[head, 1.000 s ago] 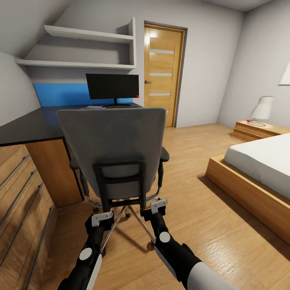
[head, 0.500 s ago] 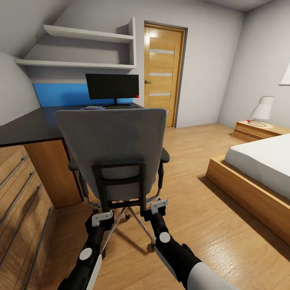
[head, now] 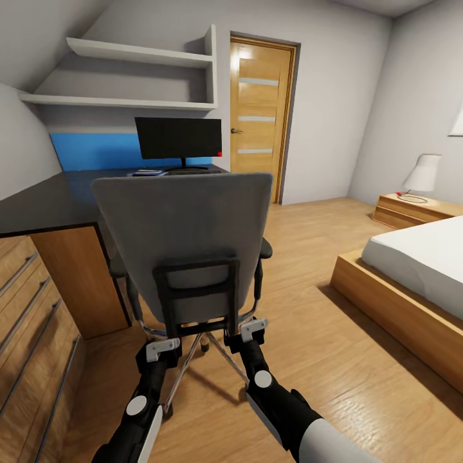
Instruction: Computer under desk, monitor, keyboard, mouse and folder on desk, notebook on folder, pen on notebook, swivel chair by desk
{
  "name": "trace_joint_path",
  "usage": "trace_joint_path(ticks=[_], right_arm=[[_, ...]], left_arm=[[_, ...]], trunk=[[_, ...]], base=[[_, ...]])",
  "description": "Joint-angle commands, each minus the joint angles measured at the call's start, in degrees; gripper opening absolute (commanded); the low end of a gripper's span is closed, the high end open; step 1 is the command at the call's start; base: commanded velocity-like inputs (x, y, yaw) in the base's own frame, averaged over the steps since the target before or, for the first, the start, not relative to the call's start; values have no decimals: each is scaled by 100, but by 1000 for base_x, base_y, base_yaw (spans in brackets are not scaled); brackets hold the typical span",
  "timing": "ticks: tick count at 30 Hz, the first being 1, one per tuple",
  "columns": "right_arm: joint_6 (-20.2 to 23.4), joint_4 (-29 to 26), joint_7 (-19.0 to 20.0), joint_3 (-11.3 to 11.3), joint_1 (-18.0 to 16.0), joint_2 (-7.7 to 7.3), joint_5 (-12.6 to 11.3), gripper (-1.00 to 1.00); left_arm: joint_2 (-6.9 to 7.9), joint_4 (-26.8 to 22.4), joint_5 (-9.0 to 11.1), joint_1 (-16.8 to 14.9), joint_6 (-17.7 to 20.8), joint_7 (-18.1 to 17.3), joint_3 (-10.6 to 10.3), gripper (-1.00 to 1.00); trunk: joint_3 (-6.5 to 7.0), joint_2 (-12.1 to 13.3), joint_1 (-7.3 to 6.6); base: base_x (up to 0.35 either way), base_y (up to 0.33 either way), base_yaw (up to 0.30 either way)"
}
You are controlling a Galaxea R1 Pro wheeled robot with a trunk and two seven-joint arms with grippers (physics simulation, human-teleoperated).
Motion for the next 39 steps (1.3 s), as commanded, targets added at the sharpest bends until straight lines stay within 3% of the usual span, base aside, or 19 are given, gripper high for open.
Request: trace_joint_path(ticks=[1, 39], right_arm=[[-38, 11, -30, 32, -8, 0, -60, 100], [-38, 11, -30, 32, -11, 0, -60, 100]], left_arm=[[-4, 1, -54, -2, -14, 14, 10, 100], [-4, 1, -53, -2, -16, 12, 9, 100]], trunk=[[-5, -2, -1], [-5, -2, -1]], base=[[5, 0, 0], [124, 0, 0]])
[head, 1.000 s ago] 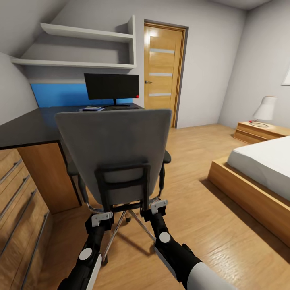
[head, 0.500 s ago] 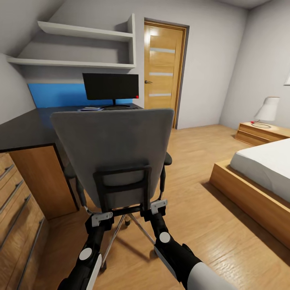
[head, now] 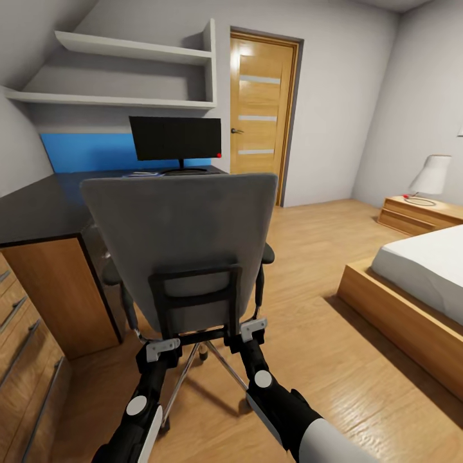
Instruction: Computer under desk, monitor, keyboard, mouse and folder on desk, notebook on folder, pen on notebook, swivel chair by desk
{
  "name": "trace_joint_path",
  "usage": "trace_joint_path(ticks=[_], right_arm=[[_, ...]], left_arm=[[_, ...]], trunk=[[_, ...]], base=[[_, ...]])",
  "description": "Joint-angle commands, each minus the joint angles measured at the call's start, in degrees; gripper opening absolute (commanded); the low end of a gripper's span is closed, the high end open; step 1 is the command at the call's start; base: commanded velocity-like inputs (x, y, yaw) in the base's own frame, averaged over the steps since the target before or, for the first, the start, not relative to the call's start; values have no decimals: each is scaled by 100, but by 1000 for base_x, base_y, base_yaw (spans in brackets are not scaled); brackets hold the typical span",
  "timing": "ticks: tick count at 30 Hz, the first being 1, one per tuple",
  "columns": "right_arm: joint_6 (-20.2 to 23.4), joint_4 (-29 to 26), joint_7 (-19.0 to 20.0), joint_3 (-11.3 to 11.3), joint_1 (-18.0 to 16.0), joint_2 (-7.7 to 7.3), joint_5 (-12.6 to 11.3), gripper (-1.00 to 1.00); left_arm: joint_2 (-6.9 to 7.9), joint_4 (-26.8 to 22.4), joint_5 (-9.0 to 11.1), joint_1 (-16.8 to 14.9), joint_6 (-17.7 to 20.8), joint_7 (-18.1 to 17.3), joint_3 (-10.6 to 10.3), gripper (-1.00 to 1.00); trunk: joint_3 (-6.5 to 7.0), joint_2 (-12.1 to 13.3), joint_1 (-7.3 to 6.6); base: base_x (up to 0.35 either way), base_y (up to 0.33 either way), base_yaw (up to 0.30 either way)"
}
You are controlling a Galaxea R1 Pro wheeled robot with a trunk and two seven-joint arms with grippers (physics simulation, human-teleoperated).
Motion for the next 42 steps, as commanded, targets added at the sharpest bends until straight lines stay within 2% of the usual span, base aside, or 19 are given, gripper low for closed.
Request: trace_joint_path(ticks=[1, 20, 42], right_arm=[[-38, 11, -30, 32, -7, 0, -60, 100], [-38, 11, -30, 32, -8, 0, -60, 100], [-41, 14, -7, 32, -6, 0, -54, 100]], left_arm=[[-5, 0, -52, -3, -14, 17, 11, 100], [9, 0, -41, 0, -22, 12, 18, 100], [13, 0, -40, 4, -22, 11, 20, 100]], trunk=[[-5, -2, 0], [-5, -2, 0], [-5, -2, 0]], base=[[127, 0, 0], [139, 0, 0], [227, 0, 0]])
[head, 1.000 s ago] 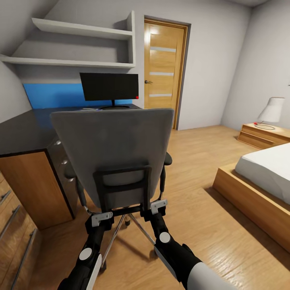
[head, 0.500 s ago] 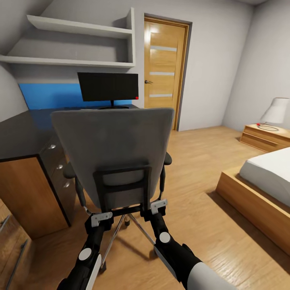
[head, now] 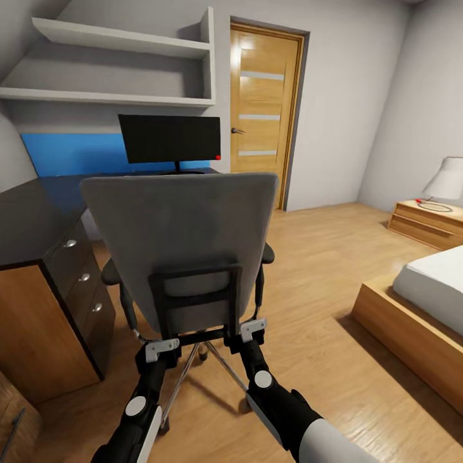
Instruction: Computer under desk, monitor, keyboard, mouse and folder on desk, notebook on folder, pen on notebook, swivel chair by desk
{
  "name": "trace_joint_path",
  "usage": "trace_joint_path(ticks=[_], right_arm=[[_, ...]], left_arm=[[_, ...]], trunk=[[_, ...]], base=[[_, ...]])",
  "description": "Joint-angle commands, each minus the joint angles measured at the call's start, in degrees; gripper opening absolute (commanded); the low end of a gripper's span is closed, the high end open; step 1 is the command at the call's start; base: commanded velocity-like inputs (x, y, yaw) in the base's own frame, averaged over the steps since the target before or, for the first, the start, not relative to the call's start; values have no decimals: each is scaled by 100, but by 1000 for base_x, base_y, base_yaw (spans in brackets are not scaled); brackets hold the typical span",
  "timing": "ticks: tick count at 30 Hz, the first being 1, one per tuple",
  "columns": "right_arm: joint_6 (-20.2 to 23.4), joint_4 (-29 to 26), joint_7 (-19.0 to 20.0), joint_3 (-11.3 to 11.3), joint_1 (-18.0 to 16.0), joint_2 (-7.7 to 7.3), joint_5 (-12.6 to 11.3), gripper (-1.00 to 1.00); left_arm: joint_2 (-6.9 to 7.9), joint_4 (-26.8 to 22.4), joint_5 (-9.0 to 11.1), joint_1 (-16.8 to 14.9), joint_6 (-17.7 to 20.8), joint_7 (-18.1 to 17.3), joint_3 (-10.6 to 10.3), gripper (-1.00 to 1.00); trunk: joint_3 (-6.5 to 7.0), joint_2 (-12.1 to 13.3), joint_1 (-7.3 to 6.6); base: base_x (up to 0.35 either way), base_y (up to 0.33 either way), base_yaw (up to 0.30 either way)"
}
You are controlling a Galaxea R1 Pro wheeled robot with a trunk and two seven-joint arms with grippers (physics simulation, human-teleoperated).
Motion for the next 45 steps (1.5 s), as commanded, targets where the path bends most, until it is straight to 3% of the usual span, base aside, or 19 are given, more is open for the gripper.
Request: trace_joint_path(ticks=[1, 45], right_arm=[[-41, 6, -30, 32, -9, 0, -47, 100], [-45, 4, -26, 38, -9, 0, -45, 100]], left_arm=[[-5, -2, -55, -2, -15, 13, 11, 100], [-5, -11, -55, -1, -15, 13, 10, 100]], trunk=[[-4, -2, 1], [-4, -2, 1]], base=[[236, 0, 0], [236, 13, 0]])
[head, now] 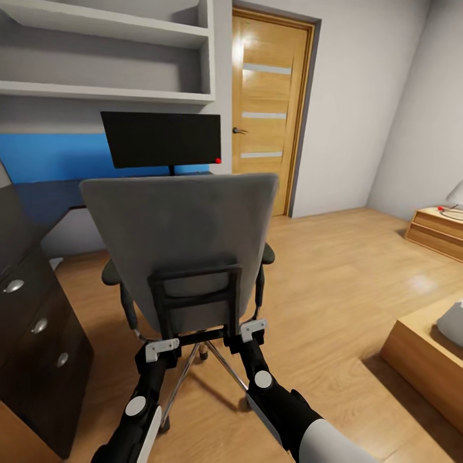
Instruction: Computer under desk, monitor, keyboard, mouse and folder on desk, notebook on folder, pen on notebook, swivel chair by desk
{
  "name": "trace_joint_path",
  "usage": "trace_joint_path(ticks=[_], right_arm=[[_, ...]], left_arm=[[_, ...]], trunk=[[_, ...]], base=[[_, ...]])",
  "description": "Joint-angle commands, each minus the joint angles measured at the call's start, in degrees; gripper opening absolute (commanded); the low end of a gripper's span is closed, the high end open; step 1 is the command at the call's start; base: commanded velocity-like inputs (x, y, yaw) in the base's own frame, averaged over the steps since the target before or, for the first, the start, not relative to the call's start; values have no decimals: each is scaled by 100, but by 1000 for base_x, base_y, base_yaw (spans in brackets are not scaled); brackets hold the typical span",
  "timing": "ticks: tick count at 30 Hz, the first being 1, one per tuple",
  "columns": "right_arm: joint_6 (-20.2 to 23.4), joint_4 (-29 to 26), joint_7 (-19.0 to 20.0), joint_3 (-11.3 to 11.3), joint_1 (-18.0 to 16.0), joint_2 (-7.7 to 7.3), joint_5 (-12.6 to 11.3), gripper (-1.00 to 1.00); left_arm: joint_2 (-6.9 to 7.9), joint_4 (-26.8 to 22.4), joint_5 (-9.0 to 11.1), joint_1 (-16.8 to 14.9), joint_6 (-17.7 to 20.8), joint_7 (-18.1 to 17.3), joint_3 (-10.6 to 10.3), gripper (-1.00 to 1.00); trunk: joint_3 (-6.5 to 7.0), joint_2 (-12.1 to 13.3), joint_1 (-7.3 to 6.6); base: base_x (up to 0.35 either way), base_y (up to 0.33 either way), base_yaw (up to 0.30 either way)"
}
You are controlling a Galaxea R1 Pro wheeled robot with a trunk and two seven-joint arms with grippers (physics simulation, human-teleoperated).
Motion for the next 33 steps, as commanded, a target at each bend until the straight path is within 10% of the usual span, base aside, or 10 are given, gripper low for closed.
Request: trace_joint_path(ticks=[1, 33], right_arm=[[-40, 1, -31, 33, -12, 0, -21, 100], [-40, 10, -26, 37, -12, 0, -22, 100]], left_arm=[[-4, -1, -57, -3, -16, 17, 10, 100], [-4, -1, -57, -3, -16, 17, 8, 100]], trunk=[[-4, -2, 1], [-4, -2, 1]], base=[[239, 137, 0], [246, 172, 0]])
